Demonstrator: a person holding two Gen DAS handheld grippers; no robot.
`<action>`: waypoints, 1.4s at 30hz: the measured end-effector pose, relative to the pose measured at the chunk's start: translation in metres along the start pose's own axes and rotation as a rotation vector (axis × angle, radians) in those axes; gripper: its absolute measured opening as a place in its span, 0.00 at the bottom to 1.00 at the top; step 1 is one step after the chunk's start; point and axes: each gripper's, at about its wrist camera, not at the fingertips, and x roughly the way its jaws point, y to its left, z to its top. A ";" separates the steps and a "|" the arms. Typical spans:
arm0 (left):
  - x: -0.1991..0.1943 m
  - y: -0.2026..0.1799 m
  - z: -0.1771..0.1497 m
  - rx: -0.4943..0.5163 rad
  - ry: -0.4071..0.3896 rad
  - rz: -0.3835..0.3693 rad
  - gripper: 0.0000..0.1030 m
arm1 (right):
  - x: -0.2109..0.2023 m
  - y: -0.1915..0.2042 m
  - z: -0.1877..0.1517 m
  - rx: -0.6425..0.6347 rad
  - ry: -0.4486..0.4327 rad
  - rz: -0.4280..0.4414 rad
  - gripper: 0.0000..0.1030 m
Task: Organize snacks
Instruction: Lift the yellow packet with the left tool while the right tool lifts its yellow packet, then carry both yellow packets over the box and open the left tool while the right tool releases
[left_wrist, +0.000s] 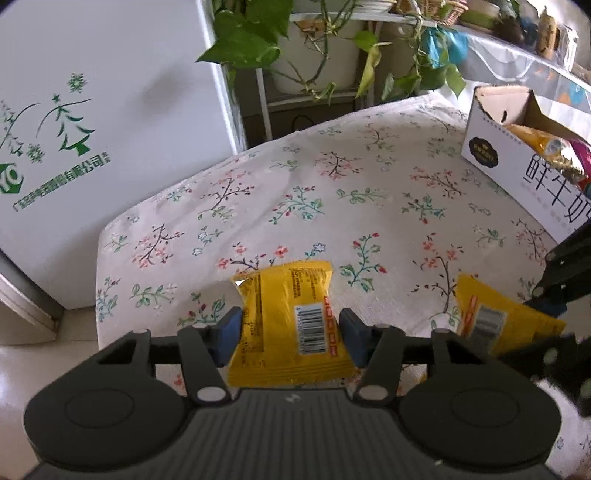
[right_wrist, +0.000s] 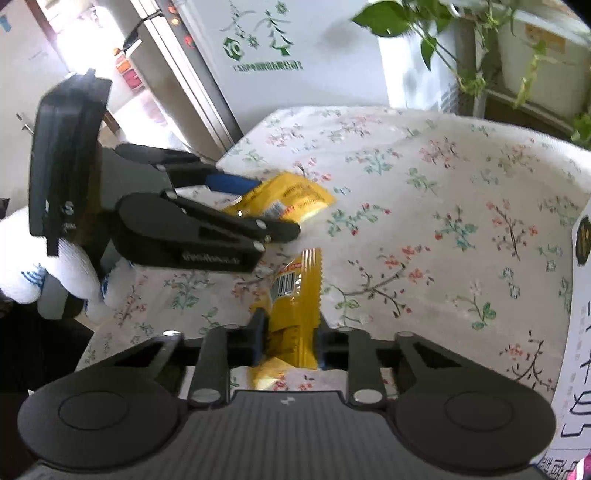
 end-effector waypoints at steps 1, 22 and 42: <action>-0.002 0.000 -0.001 -0.009 -0.001 -0.001 0.54 | -0.004 0.002 0.001 -0.008 -0.013 -0.011 0.21; -0.065 -0.015 -0.041 -0.269 -0.084 0.054 0.54 | -0.071 0.039 0.001 -0.114 -0.196 -0.169 0.19; -0.105 -0.052 -0.043 -0.304 -0.124 0.097 0.54 | -0.098 0.038 -0.009 -0.096 -0.264 -0.183 0.19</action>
